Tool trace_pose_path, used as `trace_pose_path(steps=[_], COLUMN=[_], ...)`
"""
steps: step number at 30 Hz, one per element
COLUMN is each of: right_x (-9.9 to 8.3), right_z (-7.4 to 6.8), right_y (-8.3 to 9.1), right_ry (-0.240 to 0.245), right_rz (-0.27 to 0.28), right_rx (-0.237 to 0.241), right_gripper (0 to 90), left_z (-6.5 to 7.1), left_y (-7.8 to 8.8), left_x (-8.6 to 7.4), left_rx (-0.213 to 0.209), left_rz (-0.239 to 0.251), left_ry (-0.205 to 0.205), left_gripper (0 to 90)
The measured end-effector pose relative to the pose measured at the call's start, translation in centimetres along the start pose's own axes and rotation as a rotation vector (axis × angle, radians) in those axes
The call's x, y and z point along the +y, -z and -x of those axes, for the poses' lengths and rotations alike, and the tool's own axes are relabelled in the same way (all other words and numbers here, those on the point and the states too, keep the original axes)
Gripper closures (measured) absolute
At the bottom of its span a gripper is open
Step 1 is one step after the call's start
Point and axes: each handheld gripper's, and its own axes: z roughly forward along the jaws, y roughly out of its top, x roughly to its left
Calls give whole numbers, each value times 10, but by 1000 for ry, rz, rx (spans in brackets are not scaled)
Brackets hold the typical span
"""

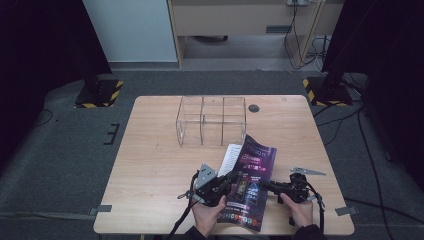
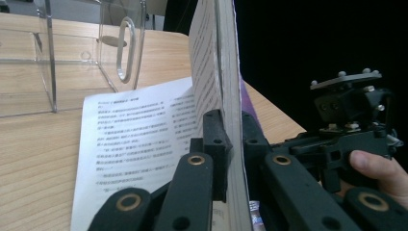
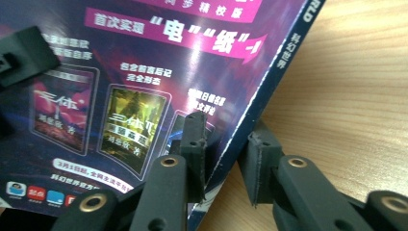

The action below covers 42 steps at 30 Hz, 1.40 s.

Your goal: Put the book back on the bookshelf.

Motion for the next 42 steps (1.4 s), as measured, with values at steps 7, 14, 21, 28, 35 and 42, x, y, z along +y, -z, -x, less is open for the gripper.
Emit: trace_pose_path(steps=[7,14,21,28,35,42], right_x=[4,9,14,17,19,21], right_z=[-2,-9,-15,-18,-24,-31], right_y=[9,20,27,31,34,35], right_ry=[12,46,65,71,93,114], right_rz=[35,54,87,94,100,96], right_rx=[18,34,47,54,72,90], right_gripper=[784,819,844,845,846,847], left_z=[-8,-20,-32,-38,-42,-47], left_y=[2,2,-2,-11,-12,-7], left_x=[1,-6,-11,-18,-19,-17], left_rx=[4,33,32,45,45,78], left_rz=[-25,-79,-116,-148,-171,-169], left_ry=[2,7,24,11,-5,-20], left_gripper=[845,840,755,592,492,447])
